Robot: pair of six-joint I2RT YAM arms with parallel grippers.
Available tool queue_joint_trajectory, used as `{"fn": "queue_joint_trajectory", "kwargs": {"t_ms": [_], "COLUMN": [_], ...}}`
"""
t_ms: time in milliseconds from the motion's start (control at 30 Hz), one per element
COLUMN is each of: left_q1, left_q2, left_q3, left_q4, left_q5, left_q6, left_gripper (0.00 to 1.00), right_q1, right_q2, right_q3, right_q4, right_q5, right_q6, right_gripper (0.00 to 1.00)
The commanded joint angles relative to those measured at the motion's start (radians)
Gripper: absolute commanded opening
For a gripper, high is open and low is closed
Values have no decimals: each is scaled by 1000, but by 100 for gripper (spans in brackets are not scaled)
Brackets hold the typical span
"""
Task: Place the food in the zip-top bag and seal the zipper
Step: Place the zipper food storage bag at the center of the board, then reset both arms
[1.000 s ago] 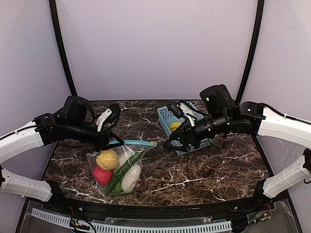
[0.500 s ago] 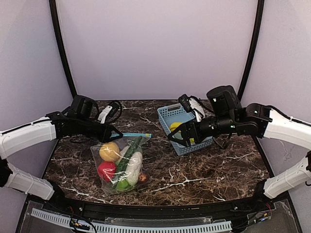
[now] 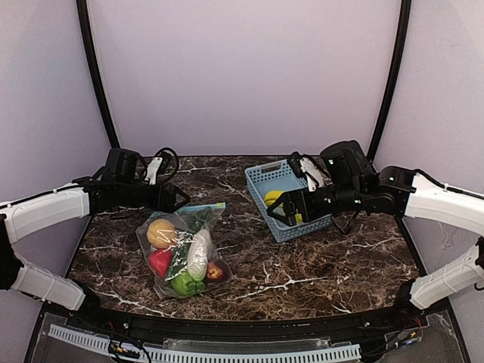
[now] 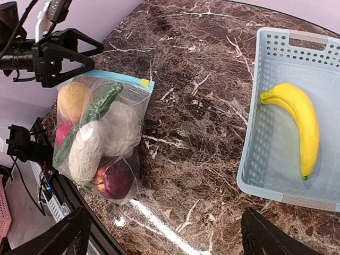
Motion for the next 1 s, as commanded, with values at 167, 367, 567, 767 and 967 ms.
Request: {"fn": "queue_joint_trajectory", "kwargs": {"t_ms": [167,367,567,767,967], "left_q1": [123,207,289,357,359], "left_q2": [-109,-168,-231,-340,-512], "left_q3": [-35,-47,-43,-50,-61], "left_q4": [-71,-124,-188,-254,-293], "left_q5": [-124,-133,-141,-175,-310], "left_q6": [-24,-46,-47,-20,63], "left_gripper": [97,99,99,99,99], "right_q1": [-67,-115,-196,-360,-556], "right_q2": [18,30,3,-95,-216], "right_q3": [-51,-73,-109,-189,-270], "right_q4": [59,76,78,77,80], "right_q5": [-8,-27,-20,-24,-27], "right_q6": [25,25,9,-18,-67], "right_gripper": [98,99,99,99,99]}}
